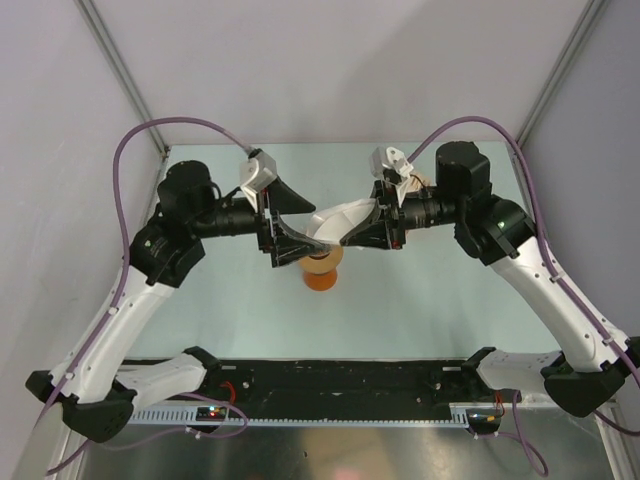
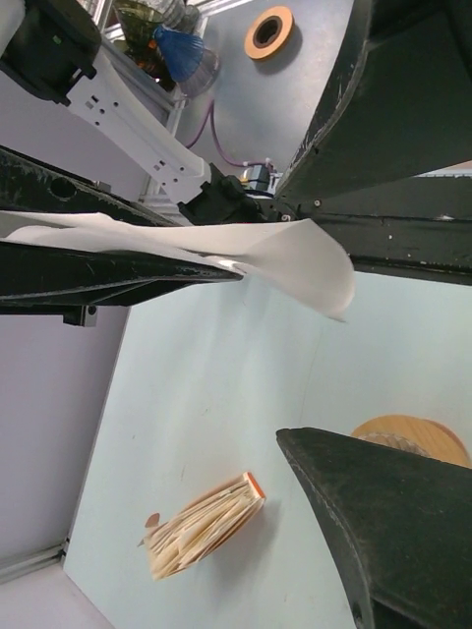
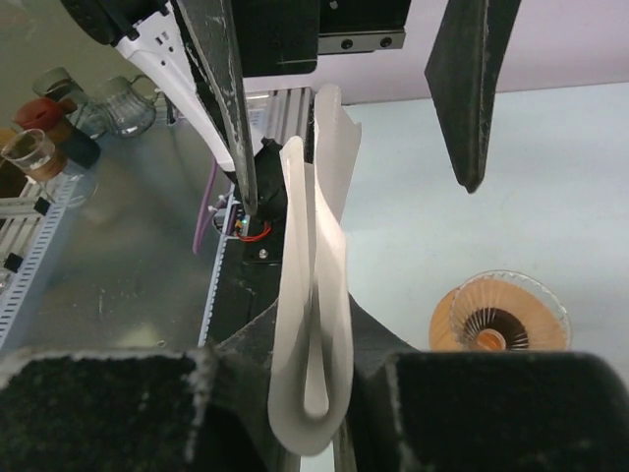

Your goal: Place the coffee filter in the dripper

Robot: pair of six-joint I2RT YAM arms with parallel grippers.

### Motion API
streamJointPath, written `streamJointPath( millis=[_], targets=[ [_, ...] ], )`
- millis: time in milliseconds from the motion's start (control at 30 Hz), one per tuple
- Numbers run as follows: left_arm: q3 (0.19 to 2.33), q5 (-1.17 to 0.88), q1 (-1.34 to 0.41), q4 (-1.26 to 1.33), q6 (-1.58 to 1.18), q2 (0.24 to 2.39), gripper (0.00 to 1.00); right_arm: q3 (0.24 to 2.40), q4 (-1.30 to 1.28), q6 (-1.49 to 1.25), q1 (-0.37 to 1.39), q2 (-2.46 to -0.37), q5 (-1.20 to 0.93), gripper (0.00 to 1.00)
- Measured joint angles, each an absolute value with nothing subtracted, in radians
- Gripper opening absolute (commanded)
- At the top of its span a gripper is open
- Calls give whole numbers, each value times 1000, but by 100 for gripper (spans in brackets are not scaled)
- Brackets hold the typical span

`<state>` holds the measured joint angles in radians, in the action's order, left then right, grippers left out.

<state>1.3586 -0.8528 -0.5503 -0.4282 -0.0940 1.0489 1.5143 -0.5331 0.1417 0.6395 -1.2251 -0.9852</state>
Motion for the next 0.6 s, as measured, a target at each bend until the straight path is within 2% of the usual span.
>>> streamJointPath(
  millis=[133, 200, 300, 433, 500, 533, 600],
  targets=[
    [1360, -813, -593, -446, -57, 1052, 97, 1514, -546, 131, 656, -1225, -987, 15],
    [1365, -794, -615, -455, -31, 1054, 91, 1514, -551, 128, 660, -1225, -987, 15],
    [1370, -786, -636, -459, 0, 1056, 70, 1514, -554, 115, 663, -1228, -990, 15],
    [1372, -786, -648, -461, 26, 1056, 36, 1514, -554, 87, 661, -1237, -995, 19],
    [1372, -787, -649, -463, 27, 1058, 20, 1514, -554, 77, 657, -1238, -997, 27],
    [1374, -787, -650, -464, 27, 1060, 12, 1514, -554, 74, 654, -1238, -998, 34],
    [1382, -788, -650, -468, 15, 1066, 3, 1514, -557, 60, 644, -1238, -1005, 47]
  ],
)
